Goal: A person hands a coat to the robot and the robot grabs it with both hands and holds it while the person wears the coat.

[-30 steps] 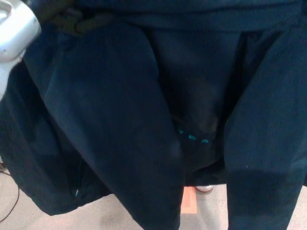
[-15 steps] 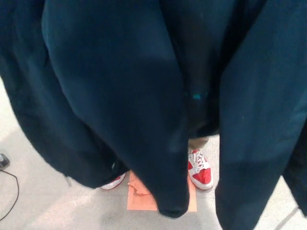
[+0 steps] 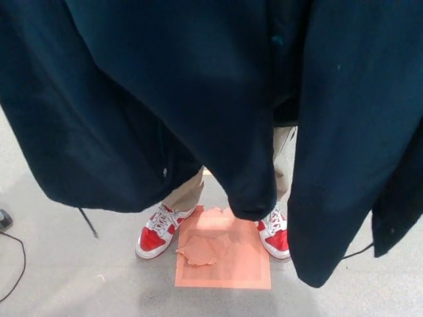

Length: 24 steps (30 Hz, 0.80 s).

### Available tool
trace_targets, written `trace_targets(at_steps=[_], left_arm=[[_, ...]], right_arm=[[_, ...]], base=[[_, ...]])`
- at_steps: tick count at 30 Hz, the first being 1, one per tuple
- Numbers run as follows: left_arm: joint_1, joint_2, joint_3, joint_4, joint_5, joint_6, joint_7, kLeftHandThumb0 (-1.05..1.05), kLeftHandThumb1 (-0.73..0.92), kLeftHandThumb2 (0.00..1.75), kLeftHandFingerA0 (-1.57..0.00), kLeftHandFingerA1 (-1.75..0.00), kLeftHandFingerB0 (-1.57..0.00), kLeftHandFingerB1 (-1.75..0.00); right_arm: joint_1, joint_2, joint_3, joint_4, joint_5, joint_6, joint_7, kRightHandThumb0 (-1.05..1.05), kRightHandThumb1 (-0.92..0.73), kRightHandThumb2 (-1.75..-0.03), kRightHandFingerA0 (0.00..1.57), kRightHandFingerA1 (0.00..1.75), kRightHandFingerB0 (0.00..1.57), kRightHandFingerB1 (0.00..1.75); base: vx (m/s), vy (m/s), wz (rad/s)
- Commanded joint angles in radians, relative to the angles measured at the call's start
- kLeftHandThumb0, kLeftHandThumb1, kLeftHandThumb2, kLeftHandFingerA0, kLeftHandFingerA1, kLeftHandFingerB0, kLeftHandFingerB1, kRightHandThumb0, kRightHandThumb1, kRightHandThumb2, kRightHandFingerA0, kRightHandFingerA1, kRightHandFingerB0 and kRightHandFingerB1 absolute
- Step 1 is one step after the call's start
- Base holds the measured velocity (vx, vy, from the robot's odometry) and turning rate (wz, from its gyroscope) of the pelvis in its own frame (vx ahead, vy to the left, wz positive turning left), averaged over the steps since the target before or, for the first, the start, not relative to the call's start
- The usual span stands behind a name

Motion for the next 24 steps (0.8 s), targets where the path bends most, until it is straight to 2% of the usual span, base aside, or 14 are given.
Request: trace_targets(at_steps=[1, 5, 7, 8, 10, 14, 17, 22, 24], left_arm=[[-0.571, 0.128, -0.041, 0.346, 0.237, -0.104, 0.484, -0.44, 0.8, 0.64, -0.94, -1.75, -0.65, -1.7], [-0.622, 0.126, -0.09, 0.396, 0.266, -0.086, 0.509, -0.44, 0.81, 0.65, -0.97, -1.75, -0.65, -1.69], [-0.641, 0.127, -0.107, 0.417, 0.27, -0.089, 0.523, -0.44, 0.79, 0.65, -0.97, -1.75, -0.66, -1.66], [-0.652, 0.126, -0.118, 0.426, 0.278, -0.082, 0.535, -0.46, 0.77, 0.65, -1.01, -1.75, -0.7, -1.68], [-0.673, 0.125, -0.142, 0.444, 0.293, -0.065, 0.542, -0.46, 0.79, 0.65, -1.02, -1.75, -0.7, -1.69], [-0.711, 0.123, -0.169, 0.477, 0.295, -0.065, 0.532, -0.46, 0.79, 0.65, -1.03, -1.75, -0.74, -1.69], [-0.732, 0.117, -0.184, 0.502, 0.293, -0.06, 0.537, -0.48, 0.77, 0.64, -1.01, -1.75, -0.7, -1.74], [-0.768, 0.109, -0.219, 0.533, 0.303, -0.038, 0.531, -0.5, 0.79, 0.65, -1.01, -1.75, -0.82, -1.67], [-0.783, 0.107, -0.231, 0.541, 0.308, -0.03, 0.521, -0.49, 0.79, 0.65, -1.0, -1.75, -0.79, -1.71]], right_arm=[[-0.617, -0.124, 0.003, 0.324, -0.212, -0.018, -0.442, -0.39, -0.84, -0.63, 0.87, 1.75, 0.58, 1.64], [-0.691, -0.114, 0.044, 0.383, -0.239, -0.019, -0.466, -0.4, -0.82, -0.63, 0.86, 1.75, 0.59, 1.62], [-0.722, -0.115, 0.079, 0.41, -0.274, -0.022, -0.491, -0.4, -0.83, -0.64, 0.89, 1.75, 0.64, 1.64], [-0.739, -0.113, 0.093, 0.424, -0.284, -0.019, -0.499, -0.43, -0.82, -0.65, 0.94, 1.75, 0.73, 1.57], [-0.771, -0.11, 0.118, 0.45, -0.301, -0.009, -0.508, -0.43, -0.83, -0.65, 0.94, 1.75, 0.74, 1.57], [-0.827, -0.106, 0.16, 0.506, -0.319, -0.004, -0.507, -0.42, -0.83, -0.64, 0.91, 1.75, 0.68, 1.59], [-0.861, -0.105, 0.195, 0.543, -0.336, -0.013, -0.523, -0.43, -0.83, -0.64, 0.89, 1.75, 0.66, 1.64], [-0.911, -0.097, 0.236, 0.594, -0.342, -0.021, -0.546, -0.45, -0.84, -0.64, 0.86, 1.75, 0.63, 1.62], [-0.928, -0.093, 0.255, 0.608, -0.352, -0.015, -0.558, -0.46, -0.85, -0.65, 0.85, 1.75, 0.63, 1.59]], base=[[0.0, 0.0, 0.0], [0.0, 0.0, 0.0], [0.0, 0.0, 0.0], [0.0, 0.0, 0.0], [0.0, 0.0, 0.0], [0.0, 0.0, 0.0], [0.0, 0.0, 0.0], [0.0, 0.0, 0.0], [0.0, 0.0, 0.0]])
